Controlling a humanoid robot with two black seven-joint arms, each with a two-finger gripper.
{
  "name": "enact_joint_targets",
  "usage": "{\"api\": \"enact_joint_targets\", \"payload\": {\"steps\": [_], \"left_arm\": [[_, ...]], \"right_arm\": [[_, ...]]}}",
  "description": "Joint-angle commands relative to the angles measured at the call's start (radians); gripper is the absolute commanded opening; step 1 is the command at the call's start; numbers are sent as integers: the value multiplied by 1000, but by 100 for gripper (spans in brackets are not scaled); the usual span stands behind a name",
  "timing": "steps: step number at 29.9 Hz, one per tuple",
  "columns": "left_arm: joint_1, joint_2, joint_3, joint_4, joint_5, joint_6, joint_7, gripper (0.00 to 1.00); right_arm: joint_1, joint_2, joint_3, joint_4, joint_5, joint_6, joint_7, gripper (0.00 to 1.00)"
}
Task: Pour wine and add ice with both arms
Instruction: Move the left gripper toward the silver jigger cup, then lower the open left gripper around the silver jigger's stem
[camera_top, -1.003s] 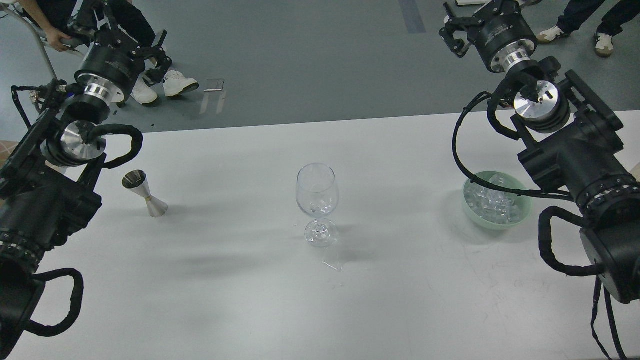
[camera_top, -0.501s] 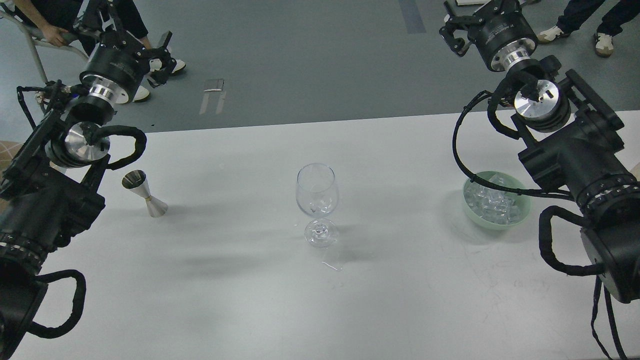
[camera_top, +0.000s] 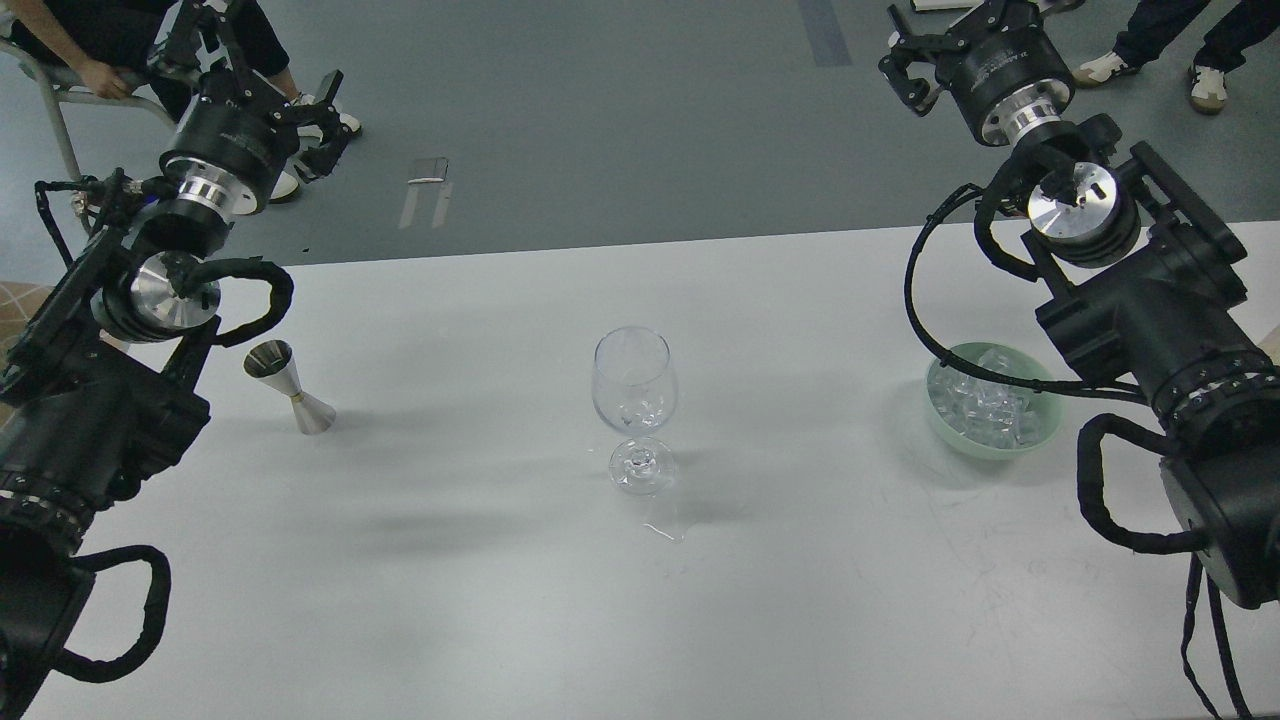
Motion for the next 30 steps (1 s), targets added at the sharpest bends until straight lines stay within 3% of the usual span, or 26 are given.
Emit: {"api": "enact_joint_targets", "payload": {"steps": [1,9,18,26,30], "left_arm": [[13,3,17,-22,7,-6,0,98],[102,103,131,-241,19,-8,0,98],[262,278,127,-484,21,3,0,98],[446,420,48,-731,56,4,-6,98],[623,433,-108,-802,45,-11,-8,98]], "right_arm": [[-7,-2,0,0,0,1,0,100],[-5,-2,0,0,0,2,0,100],[-14,-6,0,1,0,2,0,100],[-28,-8,6,1,0,2,0,100],[-36,-11,6,1,0,2,0,100]]}}
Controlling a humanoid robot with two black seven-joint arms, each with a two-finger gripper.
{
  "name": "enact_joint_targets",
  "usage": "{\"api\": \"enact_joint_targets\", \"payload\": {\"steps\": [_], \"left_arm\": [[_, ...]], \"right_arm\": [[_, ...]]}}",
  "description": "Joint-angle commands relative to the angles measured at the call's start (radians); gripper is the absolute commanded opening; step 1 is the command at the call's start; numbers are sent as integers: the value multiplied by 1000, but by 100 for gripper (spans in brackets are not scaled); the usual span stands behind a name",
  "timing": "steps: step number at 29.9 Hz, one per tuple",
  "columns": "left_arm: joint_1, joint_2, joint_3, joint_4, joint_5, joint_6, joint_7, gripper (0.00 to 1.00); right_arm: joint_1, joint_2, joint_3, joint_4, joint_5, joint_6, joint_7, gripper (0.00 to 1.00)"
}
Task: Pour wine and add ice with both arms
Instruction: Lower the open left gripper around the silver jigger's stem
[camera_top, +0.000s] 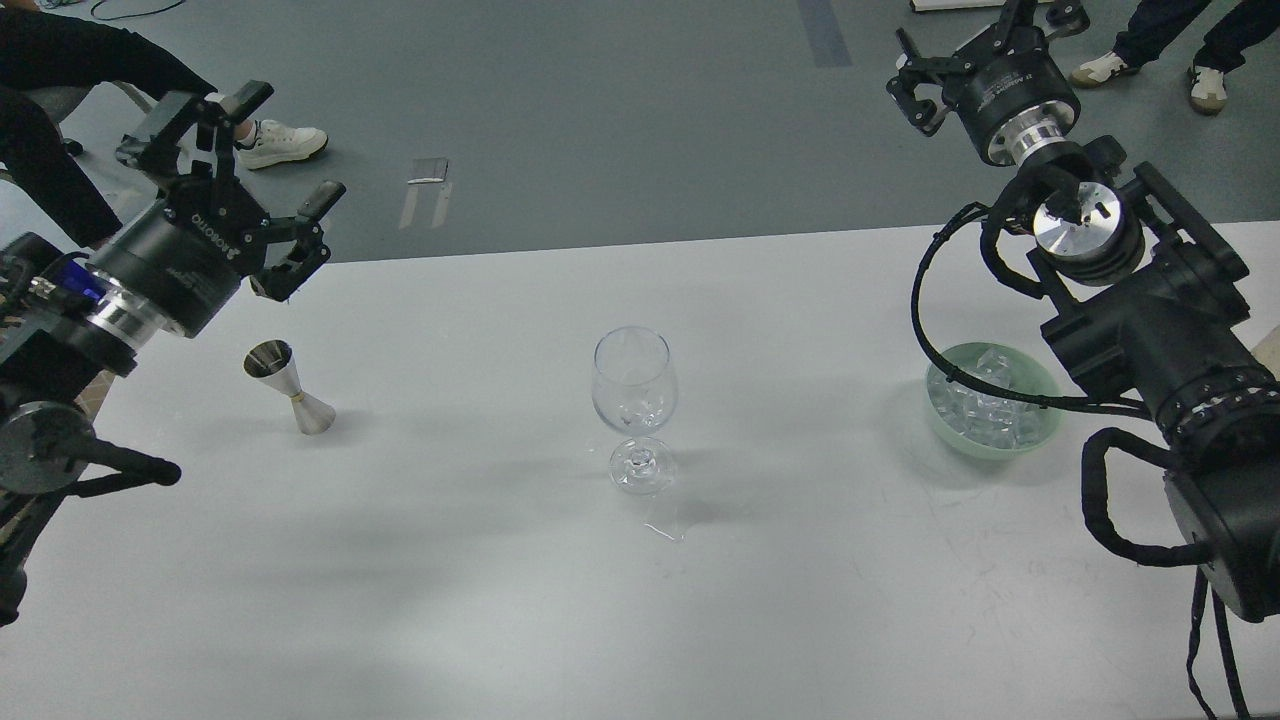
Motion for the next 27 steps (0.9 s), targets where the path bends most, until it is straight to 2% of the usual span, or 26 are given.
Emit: {"api": "enact_joint_targets", "payload": {"steps": [1,3,14,15,20,27], "left_arm": [[150,4,-129,-46,-7,-14,1,98],[222,-9,-185,-60,-7,-15,-1,98],[285,-45,-207,-34,-196,-17,19,98],[285,-51,-207,-20,-194,-23,19,98],[281,-85,-213,79,-207,-159,22,98],[284,-156,-236,155,-338,-159,27,98]], "right_arm": [[-7,-4,0,0,0,0,0,100],[-13,-9,0,0,0,0,0,100],[-18,-12,0,3,0,0,0,100],[-18,-12,0,3,0,0,0,100],[-18,-12,-1,3,0,-2,0,100],[-18,-12,-1,3,0,-2,-2,100]]}}
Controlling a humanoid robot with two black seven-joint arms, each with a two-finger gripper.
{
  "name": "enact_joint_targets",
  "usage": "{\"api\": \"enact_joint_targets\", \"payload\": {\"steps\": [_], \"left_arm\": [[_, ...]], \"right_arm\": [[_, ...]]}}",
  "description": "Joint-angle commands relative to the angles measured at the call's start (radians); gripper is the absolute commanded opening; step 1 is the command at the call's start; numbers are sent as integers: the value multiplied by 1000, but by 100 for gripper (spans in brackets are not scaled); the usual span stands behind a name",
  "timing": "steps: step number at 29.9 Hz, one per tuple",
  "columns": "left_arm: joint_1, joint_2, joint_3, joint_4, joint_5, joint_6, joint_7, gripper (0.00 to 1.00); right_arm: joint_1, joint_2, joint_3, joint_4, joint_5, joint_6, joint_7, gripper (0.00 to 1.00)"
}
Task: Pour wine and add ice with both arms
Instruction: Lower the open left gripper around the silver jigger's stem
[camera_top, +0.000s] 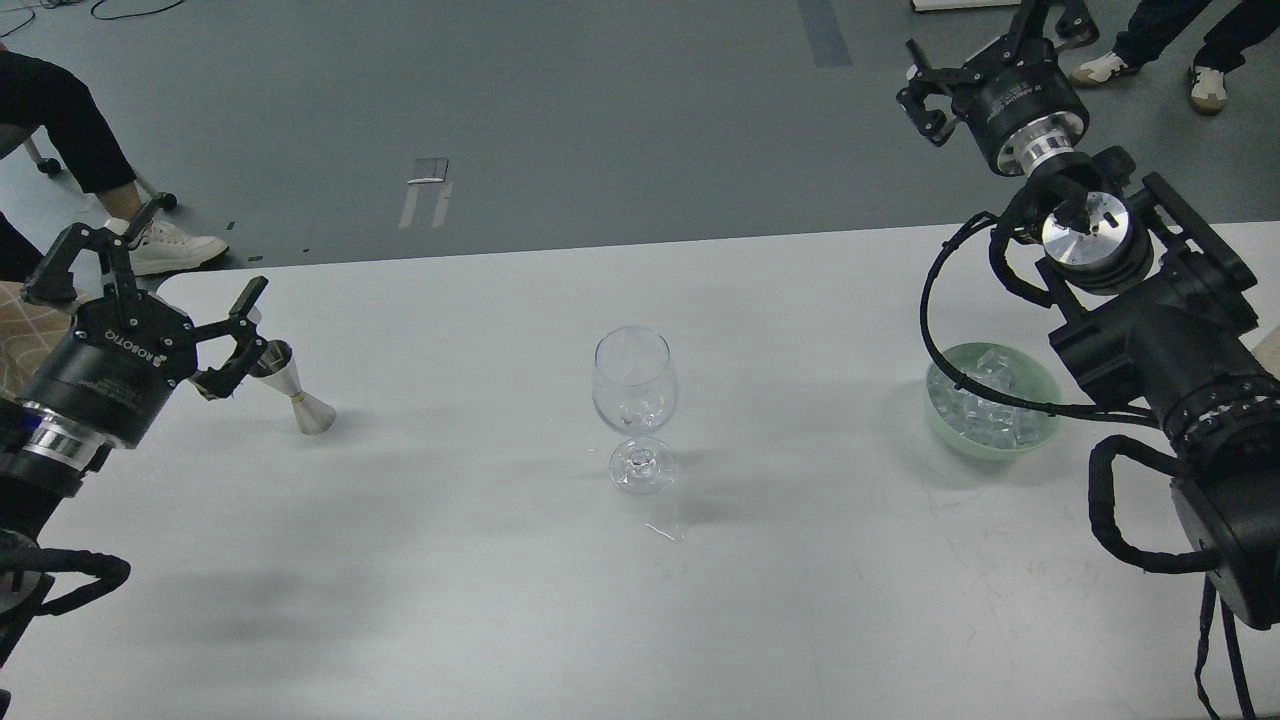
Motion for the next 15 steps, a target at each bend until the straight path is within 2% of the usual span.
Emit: {"api": "enact_joint_targets", "payload": {"steps": [1,5,10,15], "left_arm": [[1,-36,-19,29,-93,-1,4,98],[13,-49,-17,13,-146,-1,25,97],[66,-65,-22,-52,-303,27,108,96],[128,-68,-49,-153,-357,72,110,96]], "right_arm": [[0,-1,0,0,0,0,-1,100],[-2,-6,-3,0,0,0,-1,100],[-2,-6,-5,0,-2,0,-1,100],[-17,-6,-2,1,0,0,-1,100]]}}
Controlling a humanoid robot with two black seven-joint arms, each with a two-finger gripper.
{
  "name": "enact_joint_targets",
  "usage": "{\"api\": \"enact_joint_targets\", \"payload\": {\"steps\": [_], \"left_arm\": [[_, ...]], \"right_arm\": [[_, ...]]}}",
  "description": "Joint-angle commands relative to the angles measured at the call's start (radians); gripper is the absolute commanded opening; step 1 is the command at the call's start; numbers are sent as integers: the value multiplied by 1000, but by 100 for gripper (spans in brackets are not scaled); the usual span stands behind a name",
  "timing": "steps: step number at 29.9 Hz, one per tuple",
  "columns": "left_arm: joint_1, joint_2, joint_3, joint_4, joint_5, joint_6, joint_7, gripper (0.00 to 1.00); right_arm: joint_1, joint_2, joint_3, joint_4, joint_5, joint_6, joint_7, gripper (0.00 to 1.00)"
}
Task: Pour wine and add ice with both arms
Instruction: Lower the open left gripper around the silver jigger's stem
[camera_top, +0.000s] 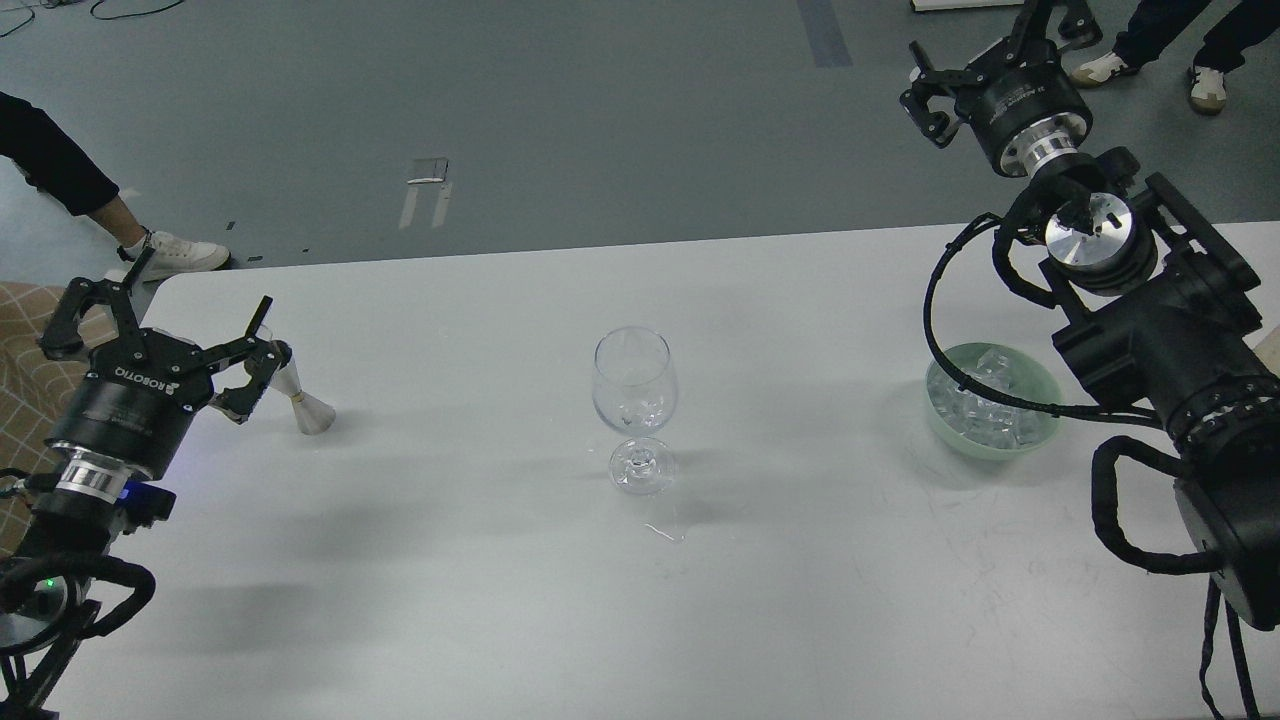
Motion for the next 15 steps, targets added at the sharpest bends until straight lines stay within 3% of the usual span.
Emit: {"api": "enact_joint_targets", "payload": {"steps": [1,7,9,15], "left_arm": [[47,-9,-15,-81,-27,25,3,96],[103,-64,-18,-92,-31,16,3,93],[122,-89,-16,-91,-31,25,3,83],[131,-126,-15,-84,-33,42,3,77]], "right_arm": [[-10,0,1,1,0,0,0,100],[-13,0,3,3,0,-1,0,100],[-14,-2,3,3,1,-1,0,100],[-16,-2,3,3,1,-1,0,100]]}}
